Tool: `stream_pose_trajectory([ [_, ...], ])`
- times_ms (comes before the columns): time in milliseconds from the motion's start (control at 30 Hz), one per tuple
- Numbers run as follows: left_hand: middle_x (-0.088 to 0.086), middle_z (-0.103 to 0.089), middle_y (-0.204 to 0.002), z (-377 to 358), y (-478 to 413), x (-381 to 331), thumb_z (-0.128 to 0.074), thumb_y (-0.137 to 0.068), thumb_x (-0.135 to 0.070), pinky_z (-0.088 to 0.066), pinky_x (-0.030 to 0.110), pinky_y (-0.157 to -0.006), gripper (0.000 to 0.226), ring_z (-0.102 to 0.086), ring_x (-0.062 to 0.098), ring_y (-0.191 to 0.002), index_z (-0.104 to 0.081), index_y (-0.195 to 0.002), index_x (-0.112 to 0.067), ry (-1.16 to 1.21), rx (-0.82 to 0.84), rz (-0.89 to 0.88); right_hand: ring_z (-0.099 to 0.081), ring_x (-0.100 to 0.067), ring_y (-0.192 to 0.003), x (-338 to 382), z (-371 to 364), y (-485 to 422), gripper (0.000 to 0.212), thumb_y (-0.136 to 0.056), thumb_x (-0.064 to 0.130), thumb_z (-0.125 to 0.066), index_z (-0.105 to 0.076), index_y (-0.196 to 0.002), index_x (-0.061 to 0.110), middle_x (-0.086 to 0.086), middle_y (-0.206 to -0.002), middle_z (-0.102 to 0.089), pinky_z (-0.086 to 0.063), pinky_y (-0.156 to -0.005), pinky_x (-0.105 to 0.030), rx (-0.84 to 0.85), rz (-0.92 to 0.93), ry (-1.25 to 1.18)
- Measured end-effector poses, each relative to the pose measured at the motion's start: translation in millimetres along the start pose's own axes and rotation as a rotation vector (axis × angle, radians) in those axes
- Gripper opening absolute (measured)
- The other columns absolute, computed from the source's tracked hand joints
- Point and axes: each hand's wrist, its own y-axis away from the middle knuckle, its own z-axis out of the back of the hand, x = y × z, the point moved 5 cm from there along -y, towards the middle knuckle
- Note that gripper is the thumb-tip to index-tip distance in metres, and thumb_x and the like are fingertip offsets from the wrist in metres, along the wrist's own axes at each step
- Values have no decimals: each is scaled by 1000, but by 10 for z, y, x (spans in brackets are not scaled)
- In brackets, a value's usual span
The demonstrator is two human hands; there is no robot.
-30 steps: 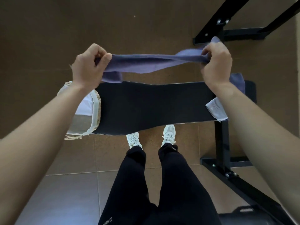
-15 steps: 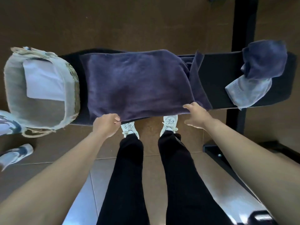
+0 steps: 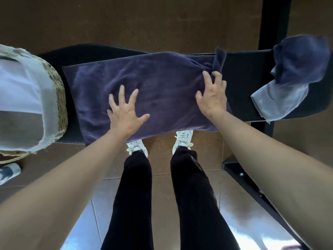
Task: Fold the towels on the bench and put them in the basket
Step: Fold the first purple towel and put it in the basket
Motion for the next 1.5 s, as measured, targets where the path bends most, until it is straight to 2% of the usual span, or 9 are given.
stream_pose_trajectory([
  [233, -5, 16, -172, 0, -100, -10, -78, -82, -55, -21, 79, -114, 91, 14, 48, -156, -21, -150, -41, 37, 4, 5, -25, -40, -147, -685, 290, -241, 76, -99, 35, -56, -18, -163, 19, -12, -170, -8, -32, -117, -45, 9, -257, -12],
  [333, -5, 19, -172, 70, -192, -23, -80, -80, -51, -20, 78, -115, 81, 15, 48, -155, -28, -141, -37, 29, -2, -21, -33, -43, -139, -754, 442, -266, 80, -91, 22, -62, -23, -160, 14, -18, -167, -14, -42, -107, -47, -134, -299, -15],
  [500, 8, -9, -172, 311, -332, -181, -78, -78, -51, -29, 66, -118, 70, -10, 47, -155, -44, -134, -24, -110, -123, -58, -48, -37, -126, -281, 344, -149, 51, -89, 24, -66, -57, -138, 12, -15, -144, -50, -48, -101, -49, -181, 242, 17],
  [633, 6, -29, -166, 486, -389, -544, -63, -84, -57, -41, 58, -105, 69, -33, 37, -143, -45, -144, -27, -154, -299, -119, -20, -31, -154, -159, 109, -262, 66, -99, 48, -54, -34, -158, 26, -5, -169, -22, -26, -122, -51, 35, 245, 59],
  [900, -3, 13, -174, 528, -809, -825, -47, -98, -59, -7, 62, -126, 84, 14, 34, -159, -1, -165, -37, -103, -38, -120, 15, -28, -158, -288, 240, -828, 79, -102, 54, -49, -4, -164, 32, -2, -172, 10, -1, -122, -65, 242, 40, 111],
  [1033, 3, 7, -174, 630, -900, -849, -57, -98, -55, -12, 60, -126, 88, 9, 36, -159, -7, -166, -30, -140, -29, -153, -6, -29, -159, -407, 454, -913, 72, -100, 34, -62, -26, -161, 22, -6, -172, -10, -16, -125, -58, 82, -7, -55],
  [1133, 11, -25, -166, 610, -699, -925, -67, -93, -45, -40, 53, -112, 78, -28, 39, -148, -30, -159, -23, -226, -229, -221, -39, -34, -140, -703, 605, -622, 62, -93, 27, -68, -45, -150, 15, -11, -155, -40, -41, -112, -43, -215, -170, -179],
  [1267, 10, -47, -147, 320, -339, -1157, -73, -87, -40, -49, 49, -92, 60, -46, 37, -124, -53, -142, -23, -195, -295, -344, -50, -33, -125, -1077, 396, -169, 55, -91, 27, -70, -49, -139, 9, -14, -137, -50, -42, -104, -41, -167, -436, -303],
  [1500, 8, 23, -171, -233, -232, -1410, -79, -73, -69, -16, 70, -121, 128, 13, 51, -155, 9, -162, -40, -362, 2, -334, -64, -33, -110, -1250, 177, -78, 25, -98, 30, -65, -66, -110, 9, -11, -111, -69, -46, -87, -35, 20, -631, -423],
])
